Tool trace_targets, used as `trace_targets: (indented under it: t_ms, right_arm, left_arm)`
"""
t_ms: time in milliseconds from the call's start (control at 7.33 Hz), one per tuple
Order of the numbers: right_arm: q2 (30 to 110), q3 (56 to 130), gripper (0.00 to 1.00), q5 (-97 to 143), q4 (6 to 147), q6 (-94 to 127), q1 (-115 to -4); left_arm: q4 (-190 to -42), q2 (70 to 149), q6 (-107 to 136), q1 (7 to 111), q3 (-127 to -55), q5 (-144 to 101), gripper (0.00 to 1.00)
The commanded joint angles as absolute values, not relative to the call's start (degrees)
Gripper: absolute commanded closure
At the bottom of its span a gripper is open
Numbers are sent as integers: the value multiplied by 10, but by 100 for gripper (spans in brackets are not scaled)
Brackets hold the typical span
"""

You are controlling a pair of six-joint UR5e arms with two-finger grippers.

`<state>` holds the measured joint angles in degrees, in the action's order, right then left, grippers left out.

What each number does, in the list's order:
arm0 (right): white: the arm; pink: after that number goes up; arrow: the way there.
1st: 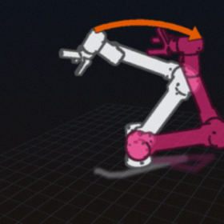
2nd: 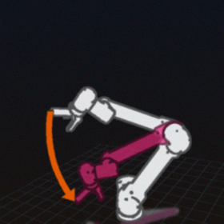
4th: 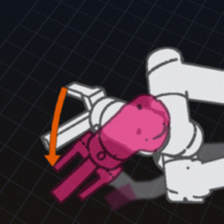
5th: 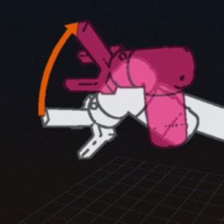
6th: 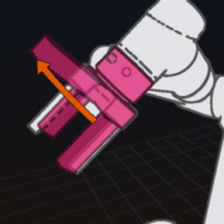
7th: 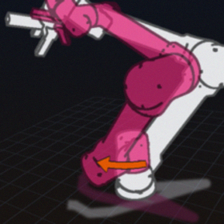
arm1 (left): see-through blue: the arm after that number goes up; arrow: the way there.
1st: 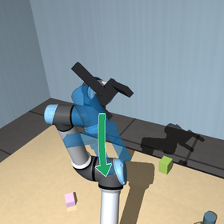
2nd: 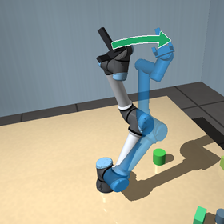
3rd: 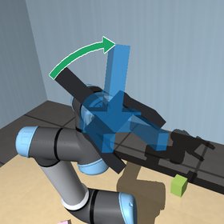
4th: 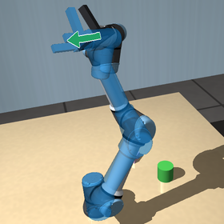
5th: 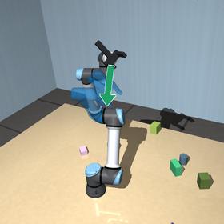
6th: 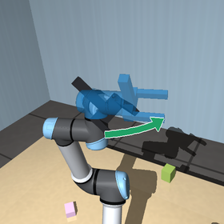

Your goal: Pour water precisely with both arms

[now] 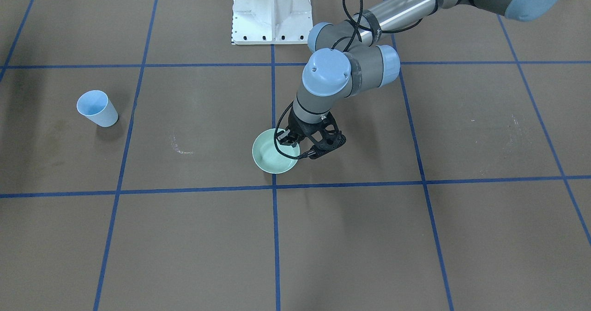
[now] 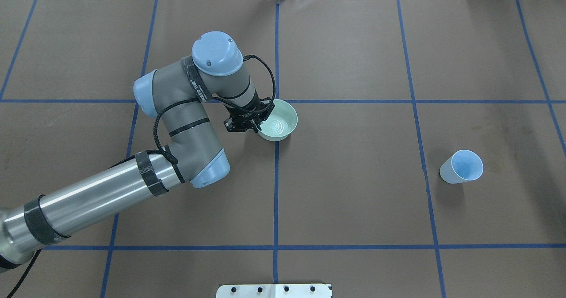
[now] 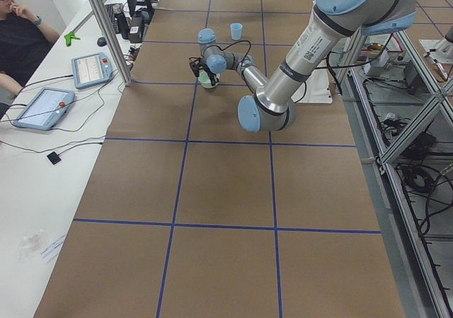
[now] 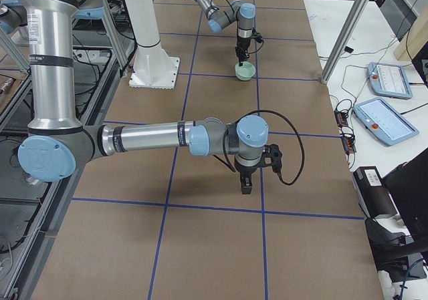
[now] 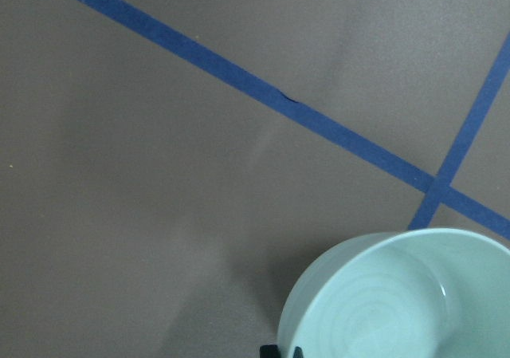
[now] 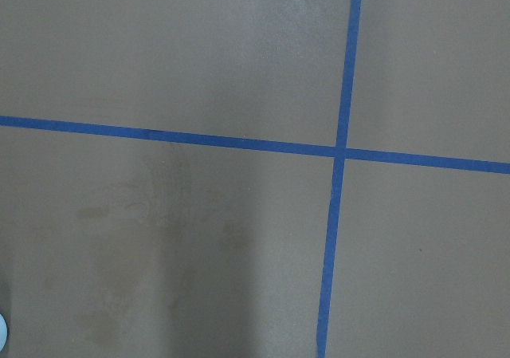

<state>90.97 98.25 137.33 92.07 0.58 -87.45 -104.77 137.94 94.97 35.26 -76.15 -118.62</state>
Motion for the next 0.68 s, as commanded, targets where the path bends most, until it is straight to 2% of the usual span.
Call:
trace_targets:
  t_ms: [0, 545]
  right_arm:
    - [910, 983, 1, 1370, 920, 10, -874]
    - [838, 1026, 1, 1336, 927, 7, -875]
  left_arm:
    - [-1068, 1377, 946, 349, -763, -1172, 0]
    - [-1010, 1374, 940, 402, -850, -1179, 0]
